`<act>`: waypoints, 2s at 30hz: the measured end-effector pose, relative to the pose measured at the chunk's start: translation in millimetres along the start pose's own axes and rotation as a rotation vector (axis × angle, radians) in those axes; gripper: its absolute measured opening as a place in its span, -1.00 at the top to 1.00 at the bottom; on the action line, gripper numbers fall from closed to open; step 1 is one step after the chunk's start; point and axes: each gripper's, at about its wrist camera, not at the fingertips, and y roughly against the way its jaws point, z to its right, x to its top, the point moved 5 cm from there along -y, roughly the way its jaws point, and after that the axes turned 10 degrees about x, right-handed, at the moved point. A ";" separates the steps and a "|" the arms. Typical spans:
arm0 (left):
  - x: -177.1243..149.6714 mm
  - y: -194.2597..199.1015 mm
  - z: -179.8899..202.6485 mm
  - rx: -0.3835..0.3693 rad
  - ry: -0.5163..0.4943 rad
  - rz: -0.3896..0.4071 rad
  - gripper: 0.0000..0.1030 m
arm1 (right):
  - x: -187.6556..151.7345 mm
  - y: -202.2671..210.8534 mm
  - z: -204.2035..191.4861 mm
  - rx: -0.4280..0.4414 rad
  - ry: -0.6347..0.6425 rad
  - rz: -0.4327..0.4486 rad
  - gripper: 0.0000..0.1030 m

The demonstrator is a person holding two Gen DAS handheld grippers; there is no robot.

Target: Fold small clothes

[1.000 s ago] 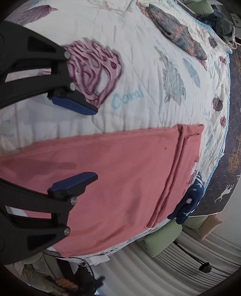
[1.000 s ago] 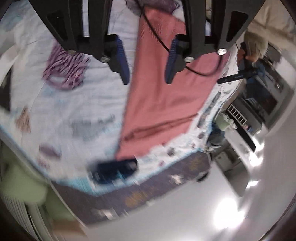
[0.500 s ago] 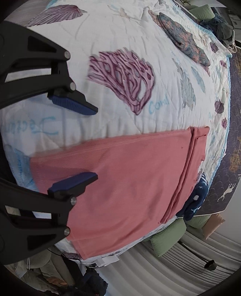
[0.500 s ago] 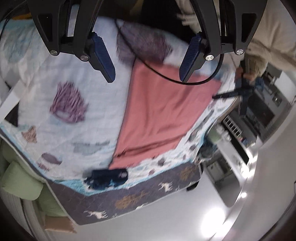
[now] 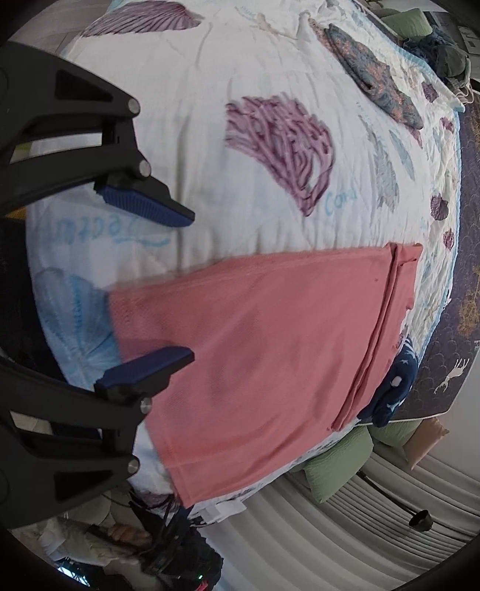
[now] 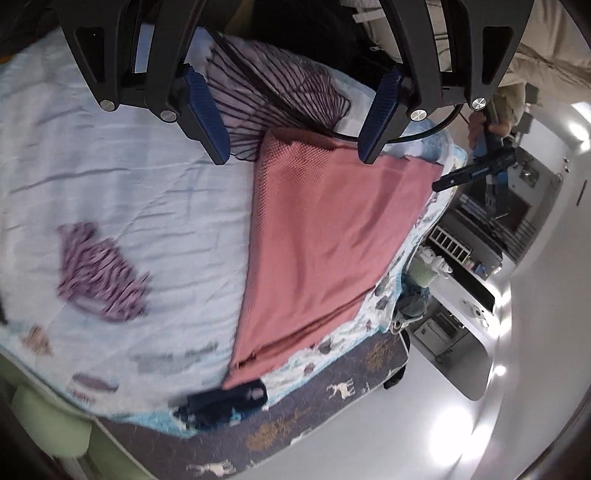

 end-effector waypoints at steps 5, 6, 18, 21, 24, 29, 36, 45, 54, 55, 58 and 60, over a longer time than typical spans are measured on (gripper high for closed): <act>-8.7 -1.3 11.0 -0.062 -0.024 -0.014 0.30 | 6.5 -16.6 3.3 0.056 -0.016 -0.034 -0.12; -10.5 -4.3 14.6 -0.071 -0.038 -0.036 0.63 | 7.5 -18.9 4.7 0.061 -0.021 -0.040 0.06; -14.9 59.0 -13.9 0.027 -0.031 0.087 0.52 | 17.8 2.3 10.2 0.103 -0.096 0.027 0.90; -26.8 44.1 -20.3 0.038 0.003 0.035 -0.14 | 12.5 1.9 13.8 0.056 -0.093 -0.003 0.85; -34.2 23.7 -13.2 0.031 -0.017 -0.015 -0.14 | 8.7 4.2 20.1 0.046 -0.112 -0.001 0.81; -29.6 13.1 -1.1 0.099 -0.082 0.058 -0.06 | 5.6 5.0 23.9 0.052 -0.154 0.019 0.52; -38.0 25.7 7.7 0.155 -0.172 0.067 0.89 | 2.1 -1.4 17.2 0.051 -0.151 0.013 0.20; -38.9 42.3 -30.8 0.065 0.022 0.056 0.42 | 1.4 -2.4 19.9 0.044 -0.160 0.004 0.18; -19.4 4.2 -9.4 -0.004 0.006 0.012 -0.25 | 5.2 -11.2 15.0 0.048 -0.139 -0.017 -0.10; -17.0 3.9 -7.9 -0.014 0.001 0.015 -0.25 | 7.2 -13.5 15.9 0.053 -0.144 -0.020 -0.10; -9.8 -1.4 -6.9 -0.045 0.014 0.004 -0.23 | 13.3 -21.7 16.3 0.078 -0.150 -0.036 -0.11; -10.8 -0.5 -2.7 -0.017 -0.023 0.014 0.03 | 16.7 -27.4 16.7 0.089 -0.151 -0.045 -0.11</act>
